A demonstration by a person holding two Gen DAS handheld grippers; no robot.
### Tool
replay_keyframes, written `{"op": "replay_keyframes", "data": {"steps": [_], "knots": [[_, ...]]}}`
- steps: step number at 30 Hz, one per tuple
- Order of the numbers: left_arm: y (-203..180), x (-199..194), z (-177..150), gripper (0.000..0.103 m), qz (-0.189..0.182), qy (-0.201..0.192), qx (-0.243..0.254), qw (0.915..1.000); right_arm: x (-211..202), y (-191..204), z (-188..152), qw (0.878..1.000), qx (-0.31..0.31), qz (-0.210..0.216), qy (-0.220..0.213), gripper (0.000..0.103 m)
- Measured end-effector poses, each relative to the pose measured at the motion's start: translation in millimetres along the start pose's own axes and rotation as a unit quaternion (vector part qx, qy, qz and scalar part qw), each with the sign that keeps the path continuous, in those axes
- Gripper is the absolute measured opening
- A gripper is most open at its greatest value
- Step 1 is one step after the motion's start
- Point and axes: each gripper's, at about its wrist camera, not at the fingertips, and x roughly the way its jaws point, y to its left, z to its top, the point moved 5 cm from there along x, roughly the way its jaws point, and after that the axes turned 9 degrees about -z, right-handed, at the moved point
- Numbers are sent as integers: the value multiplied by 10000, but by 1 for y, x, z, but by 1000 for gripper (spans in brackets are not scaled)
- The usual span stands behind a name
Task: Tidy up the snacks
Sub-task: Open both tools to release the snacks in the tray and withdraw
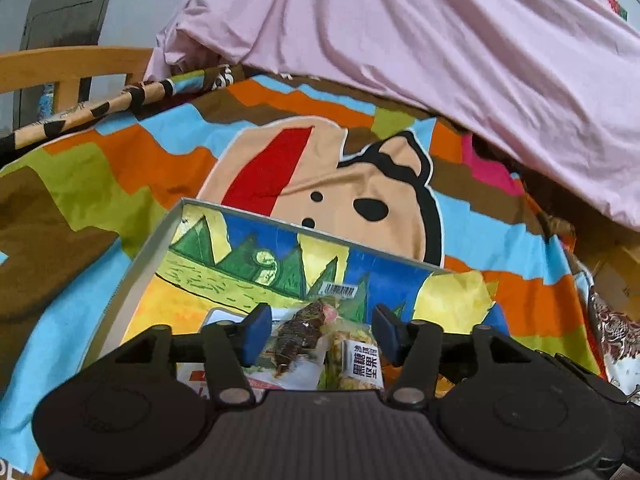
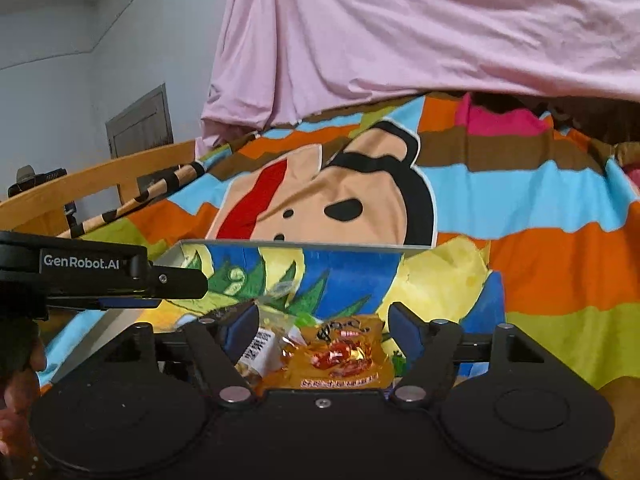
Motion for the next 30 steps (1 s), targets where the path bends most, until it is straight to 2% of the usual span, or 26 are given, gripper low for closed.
{"op": "replay_keyframes", "data": {"steps": [5,8,14,22,30], "knots": [[-4,-23,7,77,66,-316,20,9995,-21,-3,13,9997,111,-73,-199,84],[-7,-43,11,89,123,-578,34,9982,-36,-5,21,9992,152,-117,-342,89],[-12,-80,18,100,237,-885,64,9958,-74,-7,36,9980,198,-153,-580,97],[-20,-132,12,102,286,-1157,155,9927,-129,0,44,9965,141,-123,-818,102],[-24,-177,-1,102,333,-1317,269,9904,-189,18,47,9939,-55,-14,-1100,102]]}}
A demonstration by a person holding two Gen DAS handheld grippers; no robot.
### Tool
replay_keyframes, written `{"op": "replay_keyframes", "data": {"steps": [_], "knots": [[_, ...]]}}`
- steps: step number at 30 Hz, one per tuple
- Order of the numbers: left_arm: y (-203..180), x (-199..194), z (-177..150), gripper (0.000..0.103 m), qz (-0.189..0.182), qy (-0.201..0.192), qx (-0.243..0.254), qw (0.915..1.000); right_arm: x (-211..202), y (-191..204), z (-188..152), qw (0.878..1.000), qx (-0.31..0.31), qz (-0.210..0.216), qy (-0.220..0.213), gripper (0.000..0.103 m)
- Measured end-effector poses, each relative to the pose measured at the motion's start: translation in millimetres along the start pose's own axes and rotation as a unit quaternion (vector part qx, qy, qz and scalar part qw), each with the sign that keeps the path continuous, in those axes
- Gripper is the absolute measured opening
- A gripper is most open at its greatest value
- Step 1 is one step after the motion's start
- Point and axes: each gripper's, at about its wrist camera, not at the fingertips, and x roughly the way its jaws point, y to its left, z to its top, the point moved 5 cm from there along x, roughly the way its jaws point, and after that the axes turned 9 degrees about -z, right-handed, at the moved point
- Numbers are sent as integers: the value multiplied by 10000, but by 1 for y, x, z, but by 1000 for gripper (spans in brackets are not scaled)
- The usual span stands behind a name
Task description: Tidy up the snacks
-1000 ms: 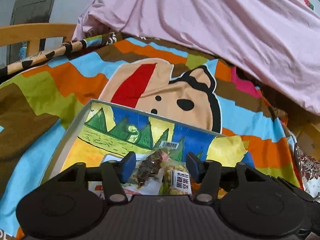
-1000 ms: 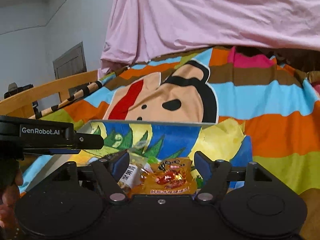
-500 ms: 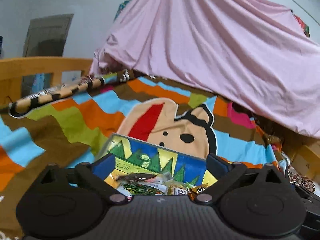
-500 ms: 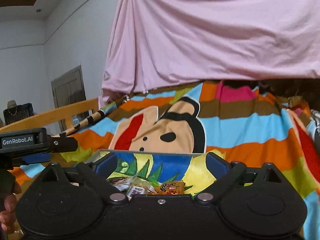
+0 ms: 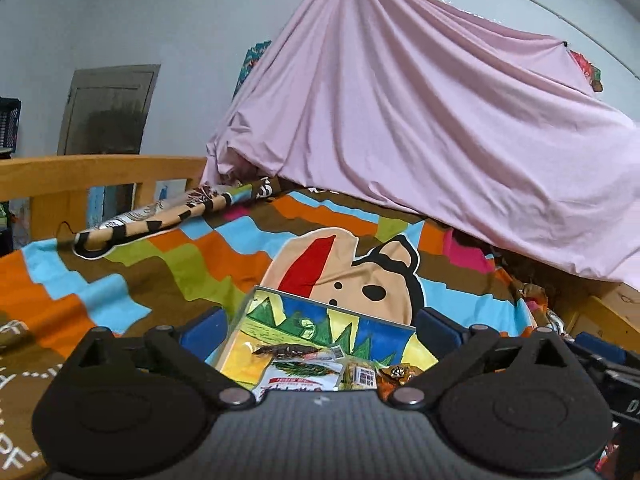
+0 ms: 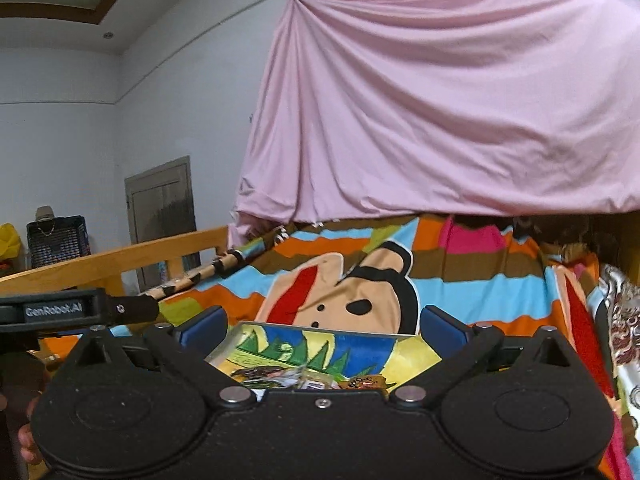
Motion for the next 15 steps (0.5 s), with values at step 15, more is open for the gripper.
{"op": "replay_keyframes", "data": {"steps": [15], "knots": [[1,-75,-15,103,-35,-129,261,9996,-87,19,-14,9993,-381,23,-29,102]]}}
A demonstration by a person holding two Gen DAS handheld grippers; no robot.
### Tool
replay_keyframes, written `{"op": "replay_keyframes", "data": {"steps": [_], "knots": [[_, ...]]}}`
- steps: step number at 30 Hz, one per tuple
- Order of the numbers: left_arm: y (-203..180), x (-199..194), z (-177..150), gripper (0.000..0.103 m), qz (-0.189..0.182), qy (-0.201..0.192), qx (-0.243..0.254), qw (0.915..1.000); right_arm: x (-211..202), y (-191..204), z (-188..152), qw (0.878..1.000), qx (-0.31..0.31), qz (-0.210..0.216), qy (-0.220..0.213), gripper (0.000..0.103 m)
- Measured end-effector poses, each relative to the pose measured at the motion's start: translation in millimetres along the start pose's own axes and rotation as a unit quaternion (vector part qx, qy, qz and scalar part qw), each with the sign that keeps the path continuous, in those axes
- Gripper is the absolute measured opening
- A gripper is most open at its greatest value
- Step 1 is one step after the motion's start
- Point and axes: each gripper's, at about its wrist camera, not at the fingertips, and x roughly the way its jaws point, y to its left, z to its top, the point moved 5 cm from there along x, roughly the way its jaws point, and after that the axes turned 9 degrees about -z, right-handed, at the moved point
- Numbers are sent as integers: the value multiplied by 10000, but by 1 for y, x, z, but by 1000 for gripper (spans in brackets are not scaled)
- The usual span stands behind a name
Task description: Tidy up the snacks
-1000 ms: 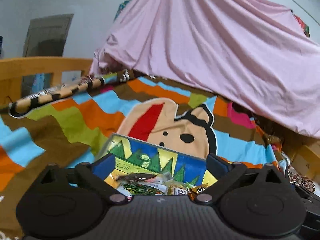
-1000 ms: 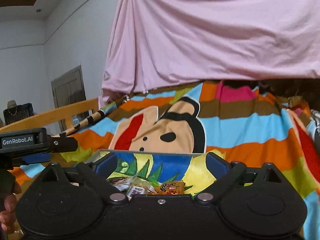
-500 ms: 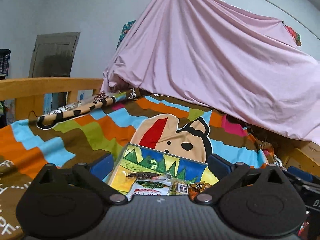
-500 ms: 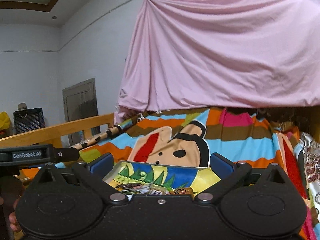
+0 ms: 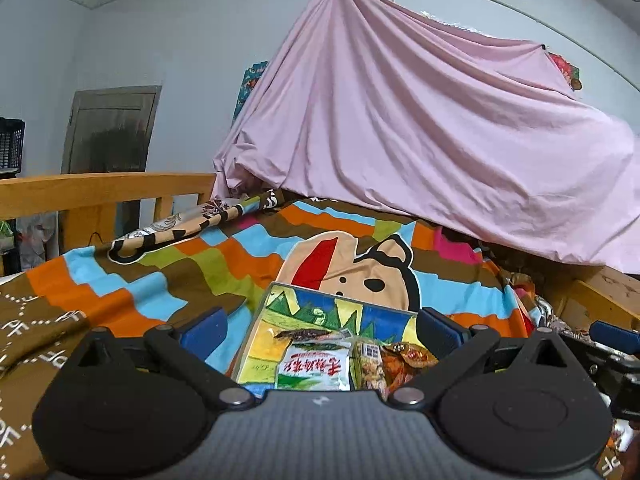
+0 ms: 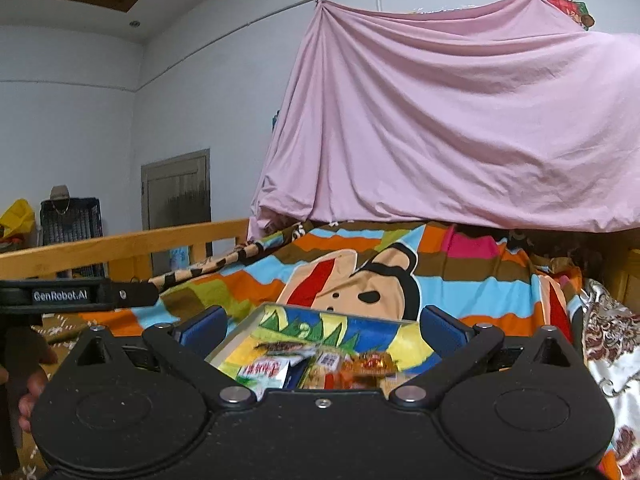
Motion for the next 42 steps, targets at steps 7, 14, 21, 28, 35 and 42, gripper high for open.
{"op": "replay_keyframes", "data": {"steps": [7,14,21,28,35,42], "knots": [[1,-28,-17,103,-42,57,105,9999,-28,4,-17,9998,-59,-86,167,102],[-1,-47,-34,103,-133,135,106,9998,-55,4,-33,9992,-50,-220,324,102],[-1,-61,-48,103,-186,223,183,9994,-69,9,-40,9987,-104,-328,379,102],[6,-70,-55,103,-144,265,194,9994,-76,10,-48,9979,-66,-363,529,102],[18,-79,-57,103,-83,265,207,9994,-75,19,-56,9968,-75,-296,736,102],[27,-77,-68,103,-9,347,189,9992,-71,28,-65,9952,-117,-270,933,102]]}}
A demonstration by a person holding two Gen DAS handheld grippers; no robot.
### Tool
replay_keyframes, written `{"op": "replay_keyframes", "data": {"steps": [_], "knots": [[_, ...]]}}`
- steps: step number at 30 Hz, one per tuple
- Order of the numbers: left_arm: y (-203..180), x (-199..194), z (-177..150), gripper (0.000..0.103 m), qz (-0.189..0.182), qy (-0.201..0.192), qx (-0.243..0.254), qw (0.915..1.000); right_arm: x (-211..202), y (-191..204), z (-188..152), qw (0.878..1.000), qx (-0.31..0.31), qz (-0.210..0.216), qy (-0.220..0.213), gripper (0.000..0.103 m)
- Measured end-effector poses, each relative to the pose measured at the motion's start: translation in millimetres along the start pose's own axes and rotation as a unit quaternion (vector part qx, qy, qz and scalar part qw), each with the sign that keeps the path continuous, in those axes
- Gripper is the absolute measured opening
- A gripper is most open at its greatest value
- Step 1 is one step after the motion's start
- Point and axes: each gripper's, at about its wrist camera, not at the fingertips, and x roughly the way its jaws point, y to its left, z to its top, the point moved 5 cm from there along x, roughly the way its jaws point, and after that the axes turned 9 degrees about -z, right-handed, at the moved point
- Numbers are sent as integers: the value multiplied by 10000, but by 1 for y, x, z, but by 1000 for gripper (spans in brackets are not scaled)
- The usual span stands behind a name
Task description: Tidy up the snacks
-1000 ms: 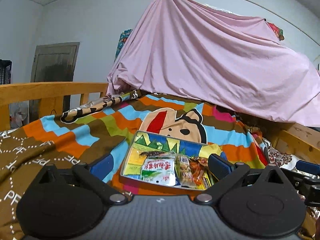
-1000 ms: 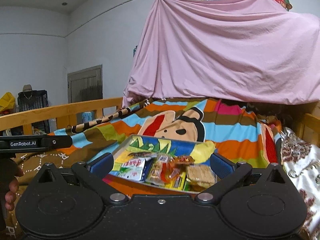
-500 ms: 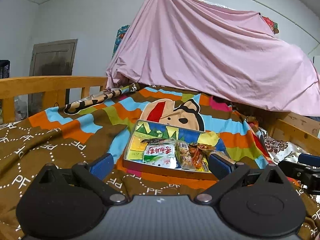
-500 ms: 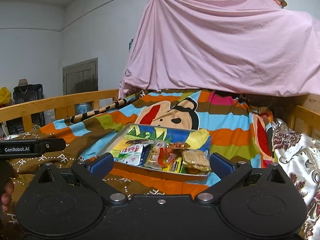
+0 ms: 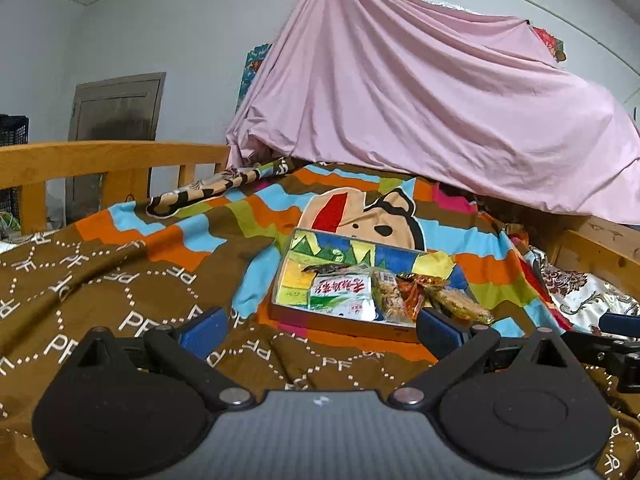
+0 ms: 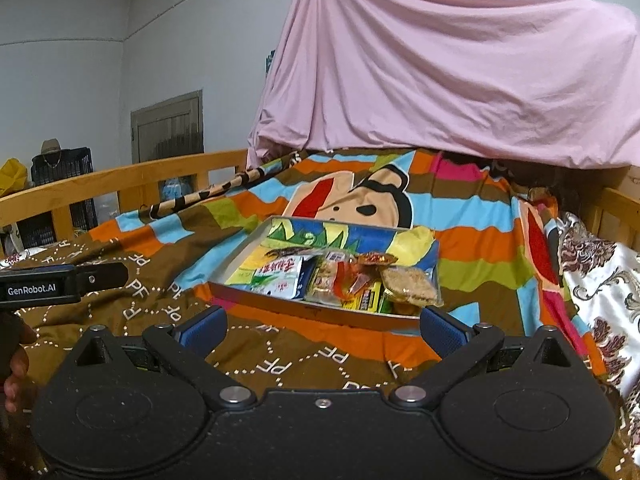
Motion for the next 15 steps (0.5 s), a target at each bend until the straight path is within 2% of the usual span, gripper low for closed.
{"op": "replay_keyframes", "data": {"steps": [6,15], "knots": [[5,4,-9,103,70,82,-13,9999,8,1,-8,9999,10,-45,164,102],[-3,5,-18,103,53,204,262,9994,16,2,-17,9992,-11,-108,384,102]]}}
